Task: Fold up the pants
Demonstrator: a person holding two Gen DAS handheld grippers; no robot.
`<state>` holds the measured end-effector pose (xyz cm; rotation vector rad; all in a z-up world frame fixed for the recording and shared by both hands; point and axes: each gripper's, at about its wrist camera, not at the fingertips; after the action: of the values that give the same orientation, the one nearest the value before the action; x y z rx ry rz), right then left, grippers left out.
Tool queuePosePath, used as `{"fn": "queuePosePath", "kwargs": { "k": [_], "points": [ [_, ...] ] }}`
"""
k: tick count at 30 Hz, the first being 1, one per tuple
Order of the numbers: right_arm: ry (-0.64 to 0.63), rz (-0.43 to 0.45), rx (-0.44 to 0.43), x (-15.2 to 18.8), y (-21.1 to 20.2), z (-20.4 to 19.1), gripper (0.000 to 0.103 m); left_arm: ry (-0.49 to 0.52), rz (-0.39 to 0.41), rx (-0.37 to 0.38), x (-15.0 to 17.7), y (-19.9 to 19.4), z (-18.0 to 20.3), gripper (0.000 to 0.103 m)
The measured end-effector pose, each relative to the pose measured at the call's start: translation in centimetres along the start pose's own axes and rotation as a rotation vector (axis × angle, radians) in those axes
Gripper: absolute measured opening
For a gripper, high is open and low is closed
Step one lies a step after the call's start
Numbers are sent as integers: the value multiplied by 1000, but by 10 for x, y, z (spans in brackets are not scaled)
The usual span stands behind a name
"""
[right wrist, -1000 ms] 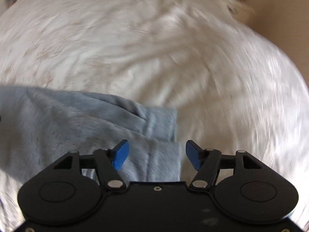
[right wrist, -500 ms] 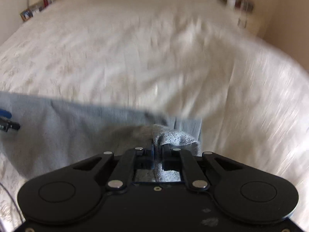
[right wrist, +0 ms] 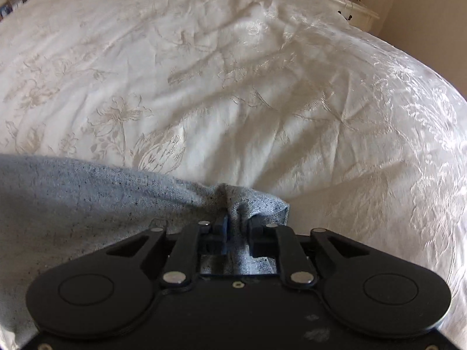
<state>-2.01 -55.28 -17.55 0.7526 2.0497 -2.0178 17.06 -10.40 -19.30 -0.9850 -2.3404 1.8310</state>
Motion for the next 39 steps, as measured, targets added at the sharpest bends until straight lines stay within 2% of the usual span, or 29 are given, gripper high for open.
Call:
{"fn": "queuePosePath", "kwargs": {
  "k": [1, 3, 5, 6, 10, 13, 17, 19, 21, 23, 26, 31, 36, 39],
  "points": [
    [7, 29, 21, -2, -9, -2, 42, 1, 24, 7, 1, -10, -1, 71],
    [18, 104, 49, 0, -31, -7, 54, 8, 64, 27, 5, -29, -1, 71],
    [16, 168, 57, 4, -55, -15, 55, 25, 104, 58, 12, -48, 5, 71],
    [22, 187, 34, 9, -67, -20, 55, 37, 118, 74, 17, -56, 10, 71],
    [46, 199, -117, 42, -100, -59, 55, 85, 126, 182, 41, -81, 26, 71],
    [71, 162, -241, 75, -107, -97, 55, 107, 105, 239, 59, -88, 37, 73],
    [151, 66, -408, 114, -91, -146, 51, 118, 64, 279, 76, -81, 44, 75],
    [167, 25, -470, 125, -77, -167, 45, 117, 53, 286, 85, -80, 45, 75],
    [148, -18, -495, 130, -60, -186, 45, 129, 38, 285, 91, -79, 45, 75],
    [104, -58, -486, 126, -42, -199, 44, 135, 34, 278, 97, -80, 44, 75],
    [71, -22, -438, 100, -32, -199, 40, 137, 25, 279, 97, -76, 44, 75],
    [127, 31, -443, 52, -27, -179, 37, 163, 44, 282, 88, -71, 56, 75],
    [191, 80, -442, 28, -24, -160, 37, 198, 85, 274, 65, -66, 71, 75],
    [224, 97, -439, 29, -37, -154, 39, 189, 94, 281, 47, -63, 74, 75]
  ]
}}
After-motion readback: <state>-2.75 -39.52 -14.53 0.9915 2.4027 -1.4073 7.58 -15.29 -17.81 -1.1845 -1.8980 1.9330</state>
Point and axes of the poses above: each gripper's, at about its wrist camera, not at the fingertips, and y roughly the way its jaws point, z to its right, x to its underside, and after that the axes turned 15 degrees about -x, right-handed
